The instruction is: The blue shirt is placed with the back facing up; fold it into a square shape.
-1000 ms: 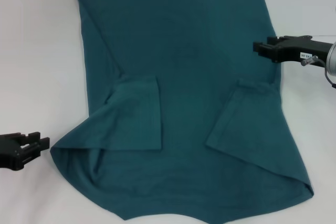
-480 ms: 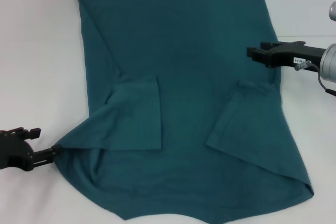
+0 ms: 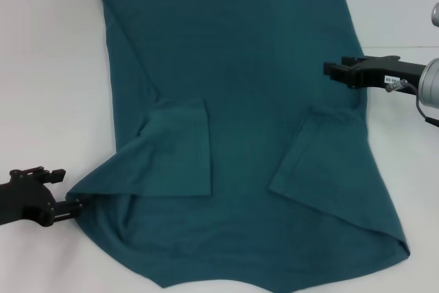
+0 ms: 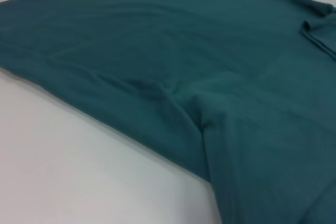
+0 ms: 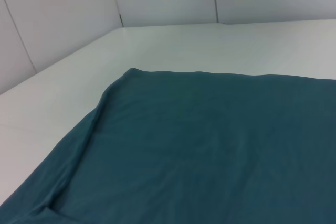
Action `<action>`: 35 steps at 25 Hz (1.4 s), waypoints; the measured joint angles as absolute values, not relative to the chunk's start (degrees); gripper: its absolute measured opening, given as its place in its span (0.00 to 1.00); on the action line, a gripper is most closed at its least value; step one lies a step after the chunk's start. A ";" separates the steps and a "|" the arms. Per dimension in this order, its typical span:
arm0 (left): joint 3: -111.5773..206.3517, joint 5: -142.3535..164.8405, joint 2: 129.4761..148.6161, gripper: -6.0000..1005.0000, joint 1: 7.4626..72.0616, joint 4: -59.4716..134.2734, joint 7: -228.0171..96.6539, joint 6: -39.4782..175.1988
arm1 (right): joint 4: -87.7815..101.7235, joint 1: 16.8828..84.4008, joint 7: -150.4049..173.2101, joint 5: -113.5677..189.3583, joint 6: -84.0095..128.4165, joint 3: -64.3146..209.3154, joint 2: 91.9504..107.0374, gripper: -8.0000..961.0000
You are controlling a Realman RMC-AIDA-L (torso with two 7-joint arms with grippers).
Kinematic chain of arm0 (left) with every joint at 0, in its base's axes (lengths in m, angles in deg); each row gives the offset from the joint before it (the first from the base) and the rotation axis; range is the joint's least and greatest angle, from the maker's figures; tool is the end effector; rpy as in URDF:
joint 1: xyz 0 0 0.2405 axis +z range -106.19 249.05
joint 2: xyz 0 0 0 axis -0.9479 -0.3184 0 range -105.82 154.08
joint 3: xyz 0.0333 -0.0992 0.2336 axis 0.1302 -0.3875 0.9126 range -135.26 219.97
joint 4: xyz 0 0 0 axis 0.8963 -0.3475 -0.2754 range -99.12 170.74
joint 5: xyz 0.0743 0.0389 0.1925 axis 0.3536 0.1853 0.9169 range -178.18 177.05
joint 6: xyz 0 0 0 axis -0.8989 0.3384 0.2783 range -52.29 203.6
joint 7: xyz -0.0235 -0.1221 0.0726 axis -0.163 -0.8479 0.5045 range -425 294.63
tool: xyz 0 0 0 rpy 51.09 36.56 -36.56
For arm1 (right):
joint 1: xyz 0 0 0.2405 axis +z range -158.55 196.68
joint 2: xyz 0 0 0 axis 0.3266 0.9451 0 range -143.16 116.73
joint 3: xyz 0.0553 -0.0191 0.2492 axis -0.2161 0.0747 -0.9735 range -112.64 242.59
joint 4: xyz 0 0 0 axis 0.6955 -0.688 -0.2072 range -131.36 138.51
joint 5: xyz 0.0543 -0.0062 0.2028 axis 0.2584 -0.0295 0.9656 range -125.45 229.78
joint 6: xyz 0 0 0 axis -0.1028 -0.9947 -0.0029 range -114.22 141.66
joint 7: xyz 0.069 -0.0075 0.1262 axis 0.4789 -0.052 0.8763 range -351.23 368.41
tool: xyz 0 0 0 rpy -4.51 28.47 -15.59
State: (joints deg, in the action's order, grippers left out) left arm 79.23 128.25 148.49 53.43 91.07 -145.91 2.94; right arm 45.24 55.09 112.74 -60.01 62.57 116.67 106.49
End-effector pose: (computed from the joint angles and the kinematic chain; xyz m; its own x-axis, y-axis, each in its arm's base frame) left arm -0.3473 0.3030 0.0264 0.8472 0.4623 0.2618 0.5264 -0.6637 -0.5314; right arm 0.2540 0.4287 0.0115 0.6771 -0.4875 -0.5512 -0.7346 -0.4921 -0.4672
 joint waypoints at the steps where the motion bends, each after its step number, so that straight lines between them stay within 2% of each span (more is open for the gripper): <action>1: 79.25 128.33 148.49 0.73 53.41 91.07 -145.81 2.94 | 45.23 55.09 112.75 -60.00 62.57 116.64 106.49 0.47; 17: 79.35 128.46 148.49 0.71 52.89 90.43 -144.65 3.20 | 45.23 54.83 112.83 -59.82 62.49 116.28 106.40 0.47; 20: 79.36 128.46 148.49 0.52 52.84 89.92 -144.60 3.29 | 45.23 54.75 112.83 -59.80 62.49 116.25 106.40 0.47; 35: 79.35 128.55 148.40 0.42 52.80 89.06 -144.46 3.02 | 45.23 54.55 112.83 -59.79 62.50 116.21 106.40 0.47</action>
